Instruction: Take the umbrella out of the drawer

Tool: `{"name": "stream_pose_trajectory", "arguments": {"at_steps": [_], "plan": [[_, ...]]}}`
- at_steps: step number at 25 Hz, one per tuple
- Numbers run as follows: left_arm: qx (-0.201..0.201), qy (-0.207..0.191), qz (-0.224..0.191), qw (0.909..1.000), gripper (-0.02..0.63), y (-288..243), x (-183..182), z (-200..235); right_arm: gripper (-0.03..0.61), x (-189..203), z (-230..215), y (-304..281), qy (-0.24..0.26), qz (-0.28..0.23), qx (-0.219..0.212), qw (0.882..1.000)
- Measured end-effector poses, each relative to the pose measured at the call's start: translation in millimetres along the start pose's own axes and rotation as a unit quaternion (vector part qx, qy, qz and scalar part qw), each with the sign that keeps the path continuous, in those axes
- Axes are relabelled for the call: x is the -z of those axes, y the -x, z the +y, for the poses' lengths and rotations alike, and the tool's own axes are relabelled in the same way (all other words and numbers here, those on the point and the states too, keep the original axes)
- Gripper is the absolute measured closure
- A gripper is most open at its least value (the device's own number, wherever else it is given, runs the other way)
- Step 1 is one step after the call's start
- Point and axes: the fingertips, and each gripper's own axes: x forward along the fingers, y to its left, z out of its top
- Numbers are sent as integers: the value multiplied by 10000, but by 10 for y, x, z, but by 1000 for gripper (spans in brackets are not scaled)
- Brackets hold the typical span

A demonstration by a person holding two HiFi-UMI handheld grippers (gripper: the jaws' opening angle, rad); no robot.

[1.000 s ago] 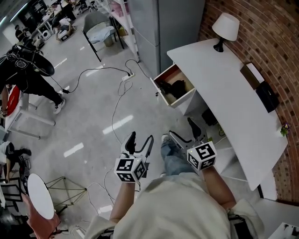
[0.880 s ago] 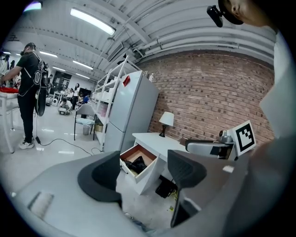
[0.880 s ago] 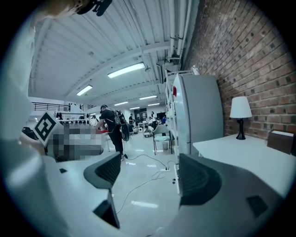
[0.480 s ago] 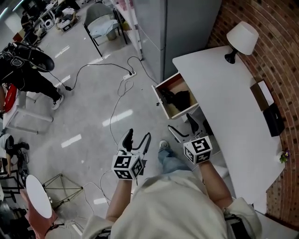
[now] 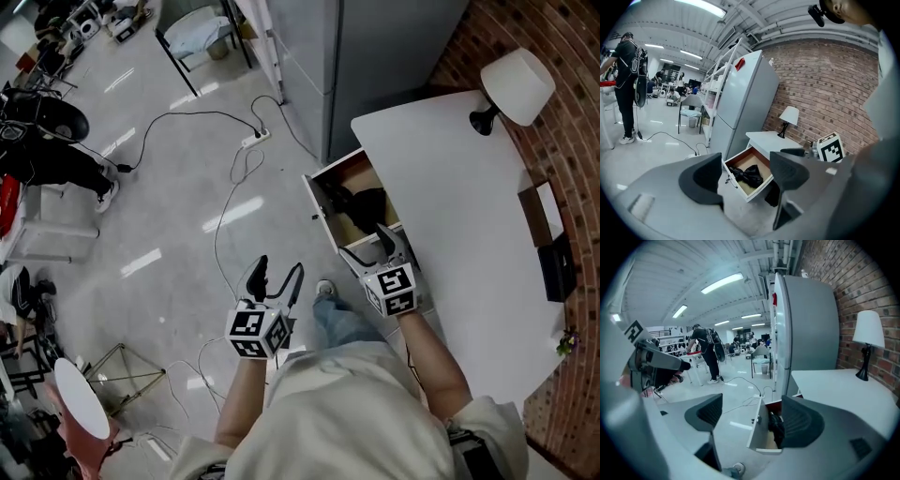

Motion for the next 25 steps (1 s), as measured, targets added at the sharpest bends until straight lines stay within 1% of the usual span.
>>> {"name": "stream_pose_trajectory", "arguments": {"at_steps": [7, 11, 15, 21, 25], "plan": [[-67, 130, 305, 9994, 305, -480, 108, 230, 207, 504, -408, -785, 464, 771, -39, 9959], [-93, 213, 436, 9988, 305, -706, 164, 358, 207, 768, -598, -1165, 488, 1162, -129, 9919], [-144, 351, 622, 9973, 305, -866, 280, 483, 207, 1041, -765, -1491, 792, 1587, -199, 9839], [-199, 433, 760, 9960, 305, -1121, 393, 614, 206, 1318, -1000, -1949, 827, 1924, -313, 9773], [-237, 526, 852, 9947, 305, -1234, 473, 703, 201, 1507, -1133, -2179, 982, 2280, -334, 9681]]}}
